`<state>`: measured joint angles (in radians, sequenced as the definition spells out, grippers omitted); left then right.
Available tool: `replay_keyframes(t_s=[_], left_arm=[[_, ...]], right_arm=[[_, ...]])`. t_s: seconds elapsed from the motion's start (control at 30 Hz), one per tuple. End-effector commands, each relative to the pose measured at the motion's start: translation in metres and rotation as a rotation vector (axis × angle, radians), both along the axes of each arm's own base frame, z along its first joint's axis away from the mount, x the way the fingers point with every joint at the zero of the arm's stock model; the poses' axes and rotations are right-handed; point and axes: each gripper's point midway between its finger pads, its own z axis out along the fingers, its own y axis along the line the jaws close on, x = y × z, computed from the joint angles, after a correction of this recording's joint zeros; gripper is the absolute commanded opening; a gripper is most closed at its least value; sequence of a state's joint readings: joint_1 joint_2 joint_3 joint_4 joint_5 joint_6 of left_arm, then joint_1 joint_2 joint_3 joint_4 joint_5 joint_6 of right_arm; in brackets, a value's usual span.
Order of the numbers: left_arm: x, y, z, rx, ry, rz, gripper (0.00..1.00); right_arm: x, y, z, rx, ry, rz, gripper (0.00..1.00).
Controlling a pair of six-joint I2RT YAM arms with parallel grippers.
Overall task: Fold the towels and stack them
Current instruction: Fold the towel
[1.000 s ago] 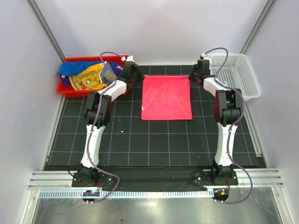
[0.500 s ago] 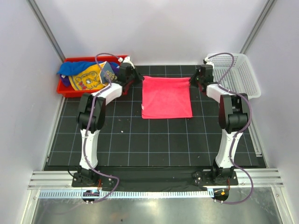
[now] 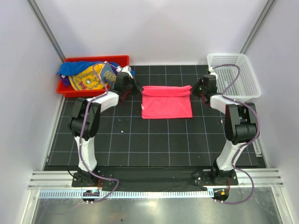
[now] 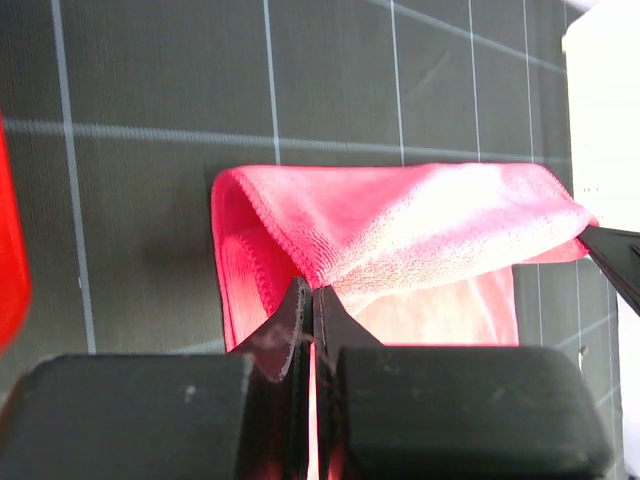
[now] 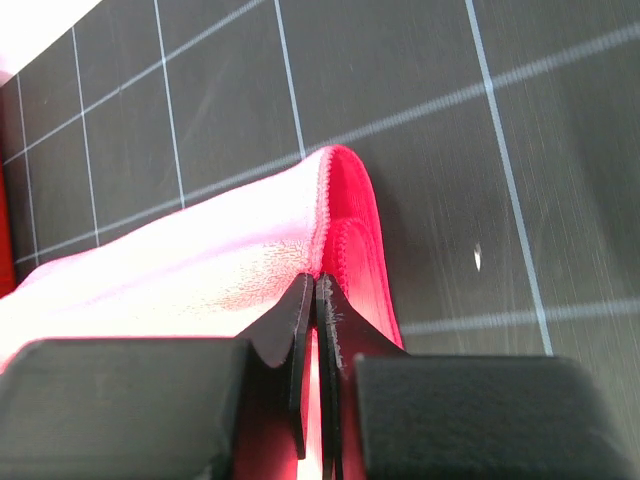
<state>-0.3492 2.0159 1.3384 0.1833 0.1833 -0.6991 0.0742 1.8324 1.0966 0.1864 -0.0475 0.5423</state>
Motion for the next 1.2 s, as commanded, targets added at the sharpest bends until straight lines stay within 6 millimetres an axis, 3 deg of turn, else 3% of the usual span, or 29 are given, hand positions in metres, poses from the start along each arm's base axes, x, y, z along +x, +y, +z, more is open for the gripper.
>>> replay_keyframes(t_s=[0.0, 0.13, 0.53, 1.0, 1.17], left_arm=[[-0.009, -0.004, 0.039, -0.035, -0.086, -0.011, 0.0], [-0.024, -0.004, 0.033, -0.024, -0.063, -0.014, 0.0], [-0.058, -0.003, 0.027, -0.003, -0.025, -0.015, 0.0], [-0.084, -0.004, 0.023, 0.026, -0.004, -0.02, 0.0], [-0.09, -0.001, 0.013, 0.036, 0.021, -0.016, 0.0]], right_arm=[[-0.004, 0.0, 0.035, 0.035, -0.102, -0.021, 0.06], [-0.024, 0.0, 0.024, 0.047, -0.072, -0.028, 0.06], [-0.062, 0.005, 0.026, 0.033, -0.054, -0.015, 0.06], [-0.092, 0.0, 0.024, 0.015, -0.035, -0.019, 0.06], [-0.097, 0.0, 0.023, 0.018, -0.033, -0.017, 0.06]])
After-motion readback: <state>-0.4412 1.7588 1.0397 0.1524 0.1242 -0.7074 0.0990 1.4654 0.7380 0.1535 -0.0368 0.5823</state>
